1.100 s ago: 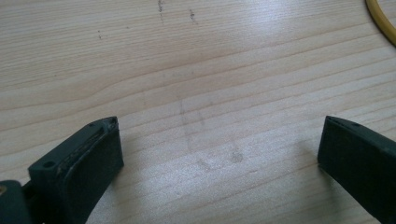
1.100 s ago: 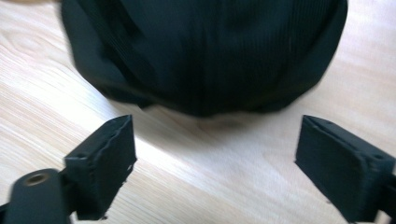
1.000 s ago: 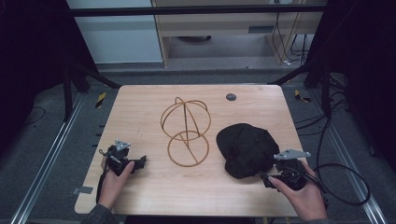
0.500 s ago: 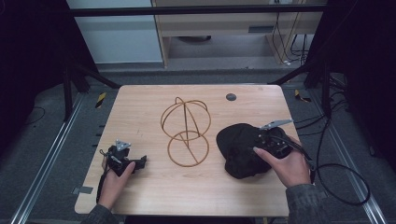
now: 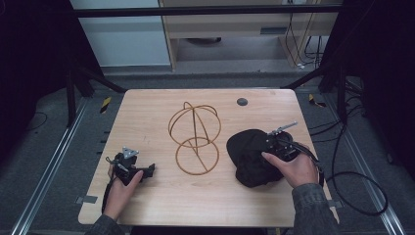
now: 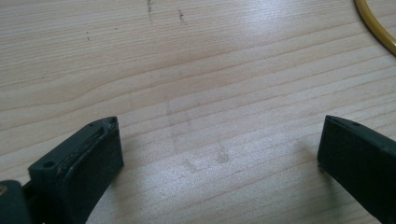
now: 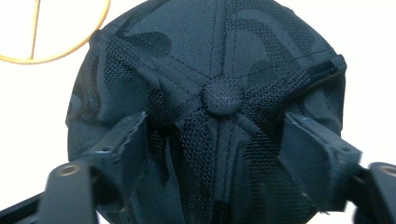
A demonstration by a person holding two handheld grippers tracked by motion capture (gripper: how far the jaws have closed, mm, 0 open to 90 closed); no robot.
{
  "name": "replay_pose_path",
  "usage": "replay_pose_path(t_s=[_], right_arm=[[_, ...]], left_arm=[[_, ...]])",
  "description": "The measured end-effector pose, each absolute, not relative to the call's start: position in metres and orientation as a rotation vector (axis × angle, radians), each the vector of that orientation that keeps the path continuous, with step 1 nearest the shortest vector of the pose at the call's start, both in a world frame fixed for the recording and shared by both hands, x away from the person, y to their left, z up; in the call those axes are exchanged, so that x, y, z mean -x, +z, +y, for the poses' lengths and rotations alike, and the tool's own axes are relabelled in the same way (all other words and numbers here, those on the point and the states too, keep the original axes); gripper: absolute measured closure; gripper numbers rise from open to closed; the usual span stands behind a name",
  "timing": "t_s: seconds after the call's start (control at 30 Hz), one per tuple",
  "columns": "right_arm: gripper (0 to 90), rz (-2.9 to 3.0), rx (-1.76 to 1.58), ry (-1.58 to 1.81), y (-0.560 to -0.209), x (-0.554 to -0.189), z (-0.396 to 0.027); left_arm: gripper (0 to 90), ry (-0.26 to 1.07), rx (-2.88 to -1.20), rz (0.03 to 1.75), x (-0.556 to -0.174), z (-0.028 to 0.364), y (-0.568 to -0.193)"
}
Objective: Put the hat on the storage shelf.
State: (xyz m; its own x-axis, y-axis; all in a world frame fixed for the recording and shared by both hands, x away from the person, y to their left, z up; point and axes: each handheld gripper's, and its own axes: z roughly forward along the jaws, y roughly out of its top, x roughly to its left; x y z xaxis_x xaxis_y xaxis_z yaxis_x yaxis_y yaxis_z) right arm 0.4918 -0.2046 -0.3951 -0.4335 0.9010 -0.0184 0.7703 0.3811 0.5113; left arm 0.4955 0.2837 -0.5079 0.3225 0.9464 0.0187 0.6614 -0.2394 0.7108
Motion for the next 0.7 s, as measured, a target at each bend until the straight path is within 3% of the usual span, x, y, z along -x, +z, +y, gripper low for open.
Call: replay_pose_path(t_s=[0.5,0.7], right_arm=[[74.4,2.396,-1.500,0.683,-0.4005,-0.4980,-0.2126],[84.2,2.390,-1.494,0.707,-0.3973,-0.4995,-0.2144]], left_arm=[[0.0,0.608,-1.993,1.405,-0.4951,0.2818,-0.5080],[0.0,0.609,-1.992,1.403,-0.4951,0.2817,-0.5082]])
